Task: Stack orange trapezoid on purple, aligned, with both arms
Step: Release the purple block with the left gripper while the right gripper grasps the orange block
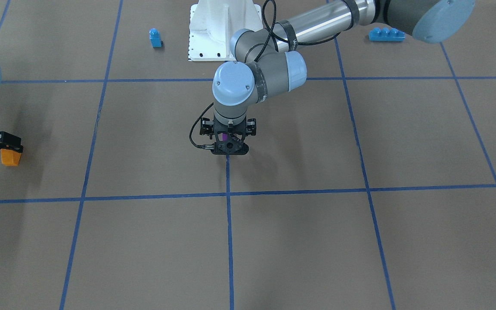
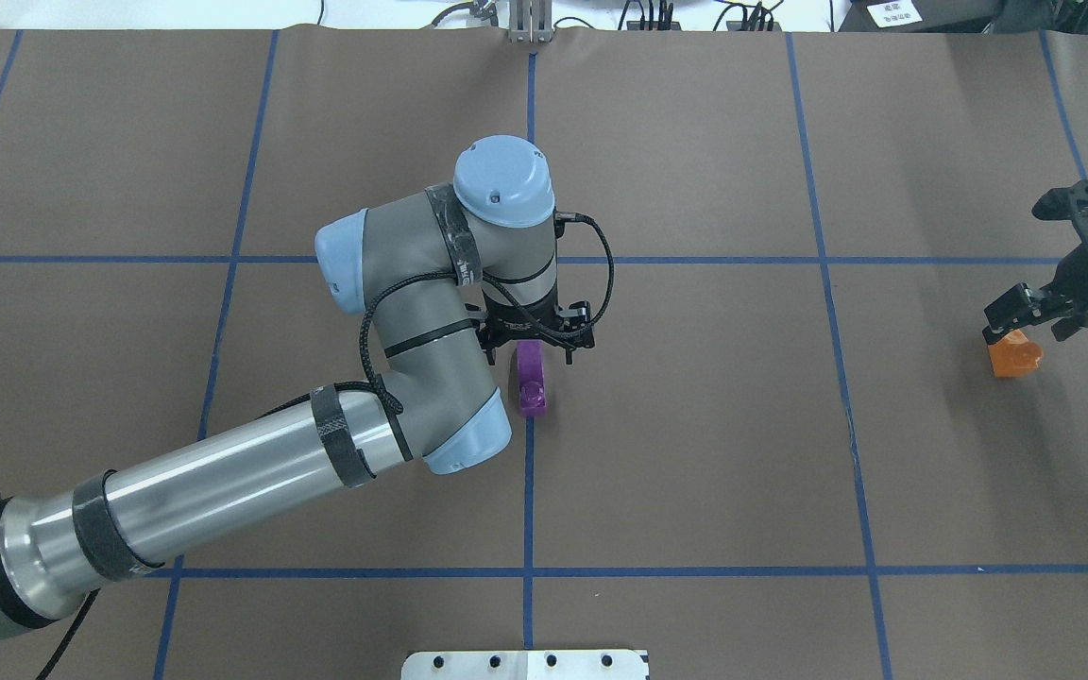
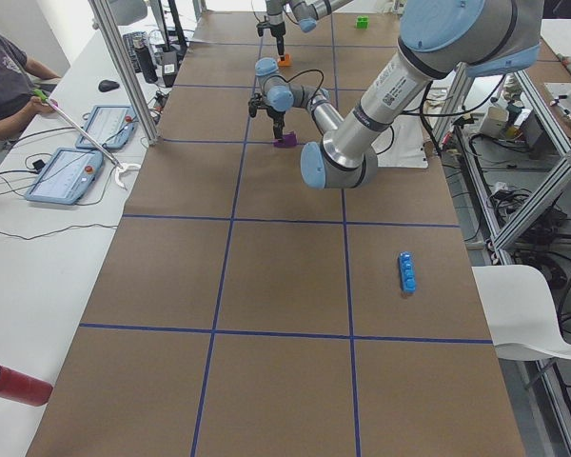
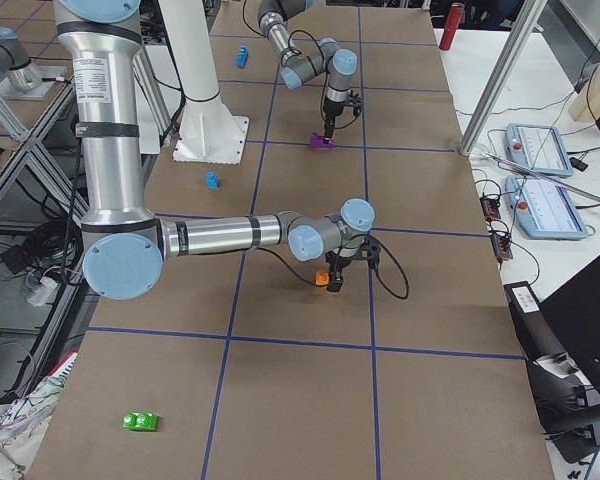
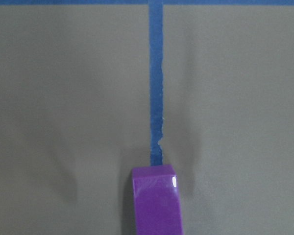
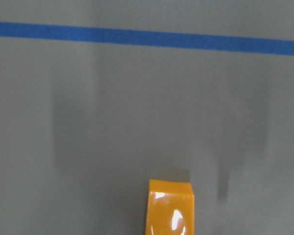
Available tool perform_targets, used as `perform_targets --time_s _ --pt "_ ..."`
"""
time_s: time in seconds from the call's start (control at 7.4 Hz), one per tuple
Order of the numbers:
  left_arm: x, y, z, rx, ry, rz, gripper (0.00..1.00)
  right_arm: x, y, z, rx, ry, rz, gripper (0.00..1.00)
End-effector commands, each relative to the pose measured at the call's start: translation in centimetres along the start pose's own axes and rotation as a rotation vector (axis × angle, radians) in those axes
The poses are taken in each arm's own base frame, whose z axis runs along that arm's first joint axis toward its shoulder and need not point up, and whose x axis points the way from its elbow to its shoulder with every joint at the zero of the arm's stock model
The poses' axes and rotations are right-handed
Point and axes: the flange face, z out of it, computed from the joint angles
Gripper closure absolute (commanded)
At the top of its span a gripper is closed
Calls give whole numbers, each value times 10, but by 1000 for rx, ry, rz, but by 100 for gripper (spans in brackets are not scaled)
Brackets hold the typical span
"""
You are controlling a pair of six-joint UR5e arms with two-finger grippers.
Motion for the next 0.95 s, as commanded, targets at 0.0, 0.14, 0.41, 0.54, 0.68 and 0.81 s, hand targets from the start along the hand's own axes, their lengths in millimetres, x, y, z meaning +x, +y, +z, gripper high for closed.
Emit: perform_targets --time_s 0.0,0.14,0.41,0.54,0.68,0.81 --pt "0 -1 -2 2 1 -2 0 -1 3 13 -18 17 -2 1" --pt "-1 -1 -2 1 2 -4 0 -1 2 14 -21 19 -1 2" --pt "-1 -2 -3 4 3 -4 0 0 3 19 -30 20 3 32" --pt "-2 -2 -2 4 1 -5 0 1 3 19 -31 21 4 64" --pt "-2 -3 -3 5 1 -6 0 0 3 19 -31 19 3 100" --pt "-6 -9 -8 11 2 -15 0 -8 3 11 -22 1 -6 100"
